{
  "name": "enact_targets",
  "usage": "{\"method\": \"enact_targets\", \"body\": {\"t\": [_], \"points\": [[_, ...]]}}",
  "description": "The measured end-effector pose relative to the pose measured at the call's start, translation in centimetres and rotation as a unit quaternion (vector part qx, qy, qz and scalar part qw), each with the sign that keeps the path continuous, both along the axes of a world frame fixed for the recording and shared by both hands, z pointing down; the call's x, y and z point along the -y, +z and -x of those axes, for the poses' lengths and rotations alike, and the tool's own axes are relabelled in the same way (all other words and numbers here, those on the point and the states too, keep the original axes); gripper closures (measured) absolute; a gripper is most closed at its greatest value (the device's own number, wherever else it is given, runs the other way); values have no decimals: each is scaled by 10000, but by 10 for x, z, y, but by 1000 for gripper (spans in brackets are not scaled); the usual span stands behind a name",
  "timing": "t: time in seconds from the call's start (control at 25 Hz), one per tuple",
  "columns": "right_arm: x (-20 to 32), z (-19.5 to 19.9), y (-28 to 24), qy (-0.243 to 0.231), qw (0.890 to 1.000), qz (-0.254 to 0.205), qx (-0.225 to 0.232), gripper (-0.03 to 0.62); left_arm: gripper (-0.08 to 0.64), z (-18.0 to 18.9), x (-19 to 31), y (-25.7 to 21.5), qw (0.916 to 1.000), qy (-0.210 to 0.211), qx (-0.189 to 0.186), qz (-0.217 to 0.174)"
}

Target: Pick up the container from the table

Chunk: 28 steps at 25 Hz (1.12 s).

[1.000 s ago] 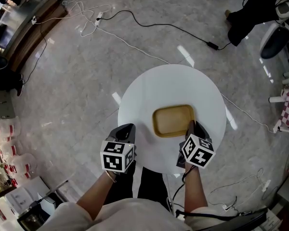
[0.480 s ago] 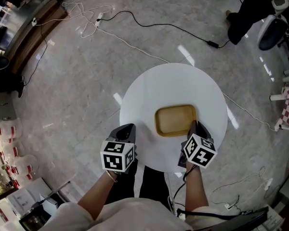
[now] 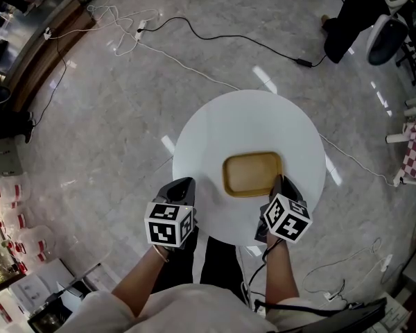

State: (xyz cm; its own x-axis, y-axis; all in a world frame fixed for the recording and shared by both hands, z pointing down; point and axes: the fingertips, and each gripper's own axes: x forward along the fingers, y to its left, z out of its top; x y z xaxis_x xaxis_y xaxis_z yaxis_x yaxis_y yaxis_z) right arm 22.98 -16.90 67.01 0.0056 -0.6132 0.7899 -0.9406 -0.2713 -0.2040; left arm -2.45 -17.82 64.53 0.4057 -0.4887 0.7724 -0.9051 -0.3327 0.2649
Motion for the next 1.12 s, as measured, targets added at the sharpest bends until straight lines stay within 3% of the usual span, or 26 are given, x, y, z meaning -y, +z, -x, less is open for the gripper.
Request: {"method": "enact_targets", "body": {"t": [0.56,0.76,1.12], "points": [[-7,8,-27,163,9997,-175,69,540,544,7,4,-17,9997,70,-132,-213],[-8,12,-44,186,9994,-279,13,540,545,14,8,-31,9990,-82,-340,-271],[-13,30,-81,208,9985,-506,-67,540,544,27,18,-63,9965,45,-528,-646]]}}
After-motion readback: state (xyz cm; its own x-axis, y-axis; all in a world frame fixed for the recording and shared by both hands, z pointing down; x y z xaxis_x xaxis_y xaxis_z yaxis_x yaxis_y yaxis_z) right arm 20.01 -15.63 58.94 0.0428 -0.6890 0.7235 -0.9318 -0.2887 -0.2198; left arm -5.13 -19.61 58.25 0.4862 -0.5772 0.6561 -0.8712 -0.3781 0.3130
